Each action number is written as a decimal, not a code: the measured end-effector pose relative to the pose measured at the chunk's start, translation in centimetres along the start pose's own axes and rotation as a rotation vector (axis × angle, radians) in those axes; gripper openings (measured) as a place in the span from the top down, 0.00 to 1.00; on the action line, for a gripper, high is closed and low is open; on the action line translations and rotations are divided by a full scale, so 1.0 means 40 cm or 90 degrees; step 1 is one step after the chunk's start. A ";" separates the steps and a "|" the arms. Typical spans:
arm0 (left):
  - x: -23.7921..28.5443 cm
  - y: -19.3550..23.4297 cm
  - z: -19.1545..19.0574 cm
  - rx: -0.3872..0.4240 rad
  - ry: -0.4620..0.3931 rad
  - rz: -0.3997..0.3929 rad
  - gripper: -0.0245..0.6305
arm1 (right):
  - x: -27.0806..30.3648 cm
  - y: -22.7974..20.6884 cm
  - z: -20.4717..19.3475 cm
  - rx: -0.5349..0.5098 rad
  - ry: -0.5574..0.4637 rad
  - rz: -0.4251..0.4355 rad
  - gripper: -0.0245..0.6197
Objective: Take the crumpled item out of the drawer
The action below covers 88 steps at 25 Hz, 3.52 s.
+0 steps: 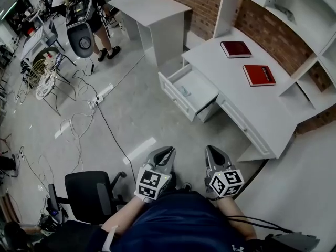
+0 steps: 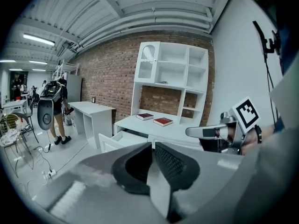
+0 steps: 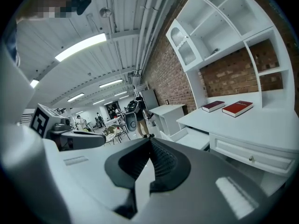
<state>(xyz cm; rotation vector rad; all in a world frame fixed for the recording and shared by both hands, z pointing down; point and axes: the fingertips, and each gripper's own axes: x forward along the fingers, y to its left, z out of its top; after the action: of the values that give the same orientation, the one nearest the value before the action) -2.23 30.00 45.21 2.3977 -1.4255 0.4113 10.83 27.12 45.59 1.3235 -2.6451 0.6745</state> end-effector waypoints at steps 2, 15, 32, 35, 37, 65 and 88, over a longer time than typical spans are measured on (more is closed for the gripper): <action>0.032 0.056 0.020 0.000 -0.001 -0.006 0.92 | 0.053 -0.003 0.024 -0.003 0.001 -0.006 0.96; 0.159 0.328 0.075 -0.035 -0.005 -0.038 0.92 | 0.303 -0.004 0.086 -0.015 0.043 -0.051 0.96; 0.289 0.479 0.109 -0.068 0.023 0.022 0.92 | 0.504 -0.094 0.132 0.001 0.068 -0.006 0.96; 0.337 0.496 0.135 -0.067 0.027 0.045 0.93 | 0.557 -0.141 0.166 0.009 0.066 0.016 0.96; 0.387 0.505 0.159 -0.063 0.026 0.055 0.93 | 0.591 -0.185 0.203 0.003 0.057 0.026 0.96; 0.877 0.661 0.211 0.100 0.200 -0.021 0.92 | 0.734 -0.548 0.243 0.126 0.096 -0.085 0.96; 1.264 0.738 -0.264 0.338 0.669 -0.315 0.77 | 0.633 -0.716 0.171 0.262 0.069 -0.294 0.96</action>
<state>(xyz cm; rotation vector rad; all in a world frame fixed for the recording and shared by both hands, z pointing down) -5.91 -18.96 78.81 2.1212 -0.2590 1.7181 18.38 -9.38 56.48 1.8498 -2.0619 1.2049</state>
